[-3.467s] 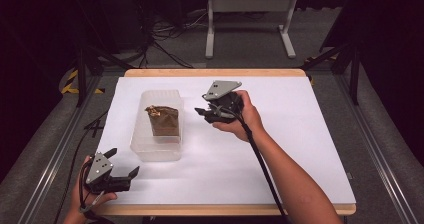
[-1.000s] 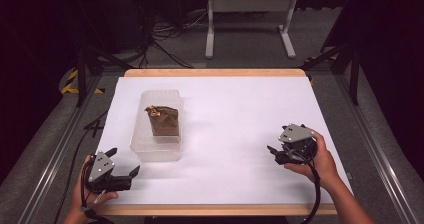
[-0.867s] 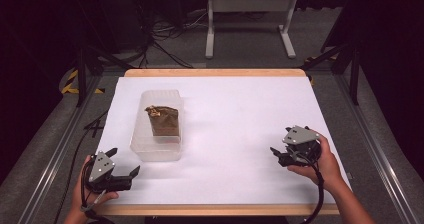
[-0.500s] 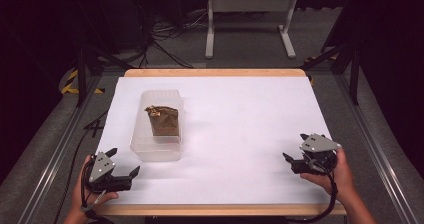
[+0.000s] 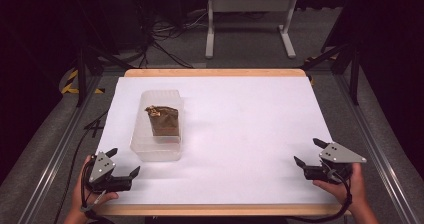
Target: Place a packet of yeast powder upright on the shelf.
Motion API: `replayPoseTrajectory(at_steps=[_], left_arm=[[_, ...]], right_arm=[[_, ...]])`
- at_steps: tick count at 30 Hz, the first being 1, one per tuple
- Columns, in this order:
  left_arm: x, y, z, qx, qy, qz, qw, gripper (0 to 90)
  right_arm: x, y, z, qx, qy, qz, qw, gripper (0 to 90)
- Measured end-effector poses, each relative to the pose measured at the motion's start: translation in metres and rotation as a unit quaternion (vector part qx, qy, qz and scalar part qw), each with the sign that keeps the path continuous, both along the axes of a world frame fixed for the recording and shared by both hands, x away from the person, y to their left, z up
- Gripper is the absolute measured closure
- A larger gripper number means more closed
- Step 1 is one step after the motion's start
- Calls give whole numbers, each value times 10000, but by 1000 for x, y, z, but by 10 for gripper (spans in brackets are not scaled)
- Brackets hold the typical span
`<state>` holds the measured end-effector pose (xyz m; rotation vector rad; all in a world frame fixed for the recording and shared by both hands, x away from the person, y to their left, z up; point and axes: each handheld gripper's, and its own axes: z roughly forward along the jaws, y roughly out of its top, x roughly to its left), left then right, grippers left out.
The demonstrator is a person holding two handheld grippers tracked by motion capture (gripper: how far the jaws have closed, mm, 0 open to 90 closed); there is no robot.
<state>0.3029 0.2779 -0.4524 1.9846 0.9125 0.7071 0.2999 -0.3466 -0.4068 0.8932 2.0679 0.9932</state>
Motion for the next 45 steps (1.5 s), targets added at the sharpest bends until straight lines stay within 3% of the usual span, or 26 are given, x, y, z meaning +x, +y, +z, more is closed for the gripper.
replayPoseTrajectory(at_steps=[10,13,17,21,26,30,34,40,45], left_arm=[[0,0,0,3,4,-17,10000,50],[0,0,0,-31,-22,-22,10000,50],[0,0,0,-92,-36,-14,10000,49],[0,1,1,-104,-72,0,9999,48],[1,3,2,-107,-98,16,9999,47],[1,4,2,-139,-114,50,9998,46],[0,6,1,-179,-95,105,9997,45],[1,5,1,-170,-115,59,9998,45],[0,8,0,-233,-108,67,9996,44]], right_arm=[[-11,-18,-9,291,-150,-17,9995,156],[-14,-25,-13,527,-174,-83,9984,154],[-17,-34,-17,745,-249,-316,9964,150],[-24,-44,-22,941,-369,-767,9919,148],[-28,-54,-30,1173,-411,-1033,9869,147],[-27,-56,-33,1186,-399,-1116,9858,142],[-27,-54,-35,1097,-427,-1088,9871,138],[-28,-57,-35,1204,-467,-1155,9849,138],[-27,-54,-36,1091,-433,-1167,9862,137]])
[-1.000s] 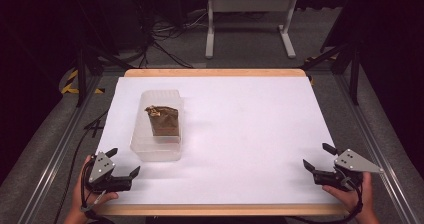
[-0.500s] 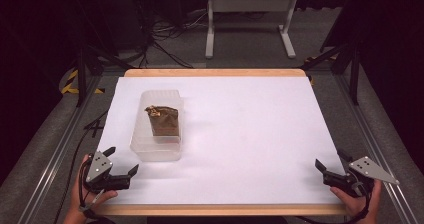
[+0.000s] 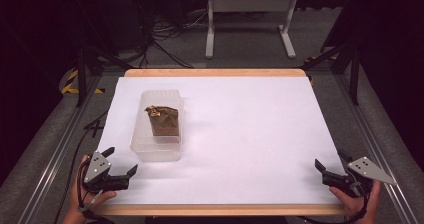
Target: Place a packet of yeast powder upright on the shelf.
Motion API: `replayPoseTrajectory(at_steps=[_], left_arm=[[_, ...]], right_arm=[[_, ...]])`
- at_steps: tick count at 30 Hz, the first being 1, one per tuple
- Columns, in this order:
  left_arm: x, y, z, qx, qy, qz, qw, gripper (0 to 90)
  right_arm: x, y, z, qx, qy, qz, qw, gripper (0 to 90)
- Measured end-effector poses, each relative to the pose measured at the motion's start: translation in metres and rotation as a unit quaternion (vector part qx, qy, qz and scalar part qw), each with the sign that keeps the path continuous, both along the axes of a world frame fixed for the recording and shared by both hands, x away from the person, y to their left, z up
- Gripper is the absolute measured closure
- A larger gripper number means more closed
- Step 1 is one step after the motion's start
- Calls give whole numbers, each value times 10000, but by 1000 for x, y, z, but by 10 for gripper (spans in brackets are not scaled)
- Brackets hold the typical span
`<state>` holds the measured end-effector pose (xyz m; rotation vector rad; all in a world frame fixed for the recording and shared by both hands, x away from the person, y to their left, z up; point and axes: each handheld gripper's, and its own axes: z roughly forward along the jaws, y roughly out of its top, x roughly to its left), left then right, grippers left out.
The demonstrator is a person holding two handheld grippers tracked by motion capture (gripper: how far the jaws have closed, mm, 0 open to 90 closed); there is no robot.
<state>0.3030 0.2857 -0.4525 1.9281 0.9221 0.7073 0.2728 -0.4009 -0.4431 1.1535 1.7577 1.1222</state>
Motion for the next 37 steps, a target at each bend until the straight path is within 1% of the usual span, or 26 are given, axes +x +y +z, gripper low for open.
replayPoseTrajectory(at_steps=[2,3,6,13,26,27,29,31,33,34,35,37], left_arm=[[0,0,0,22,-2,2,10000,44],[0,-1,0,33,-5,-29,10000,44],[0,-1,0,39,0,-21,10000,44],[1,-3,0,73,22,-18,10000,44],[2,-3,0,75,10,-33,10000,44],[2,-4,0,79,13,-33,10000,44],[3,-3,0,108,1,-50,9999,44],[3,-3,0,93,11,-64,9999,44],[3,-3,-1,92,30,-58,9999,44],[3,-2,-1,71,29,-37,10000,44],[2,-1,-1,11,33,-6,10000,44],[3,-1,-1,18,41,3,10000,44]], right_arm=[[0,0,0,12,-14,-19,10000,137],[-1,-1,0,81,-23,-37,10000,136],[0,-2,0,119,-16,-58,9999,135],[0,-1,0,62,-3,-52,10000,134],[0,-1,0,36,-15,-49,10000,127],[-2,-1,-1,76,-79,-109,9999,129],[-2,-2,0,107,-105,-120,9998,129],[-3,-4,-1,207,-161,-152,9995,128],[-3,-4,-1,211,-151,-150,9996,127],[-2,-4,0,198,-90,-140,9997,125],[-1,-3,0,177,-80,-137,9997,125],[-1,-3,-1,170,-69,-133,9997,125]])
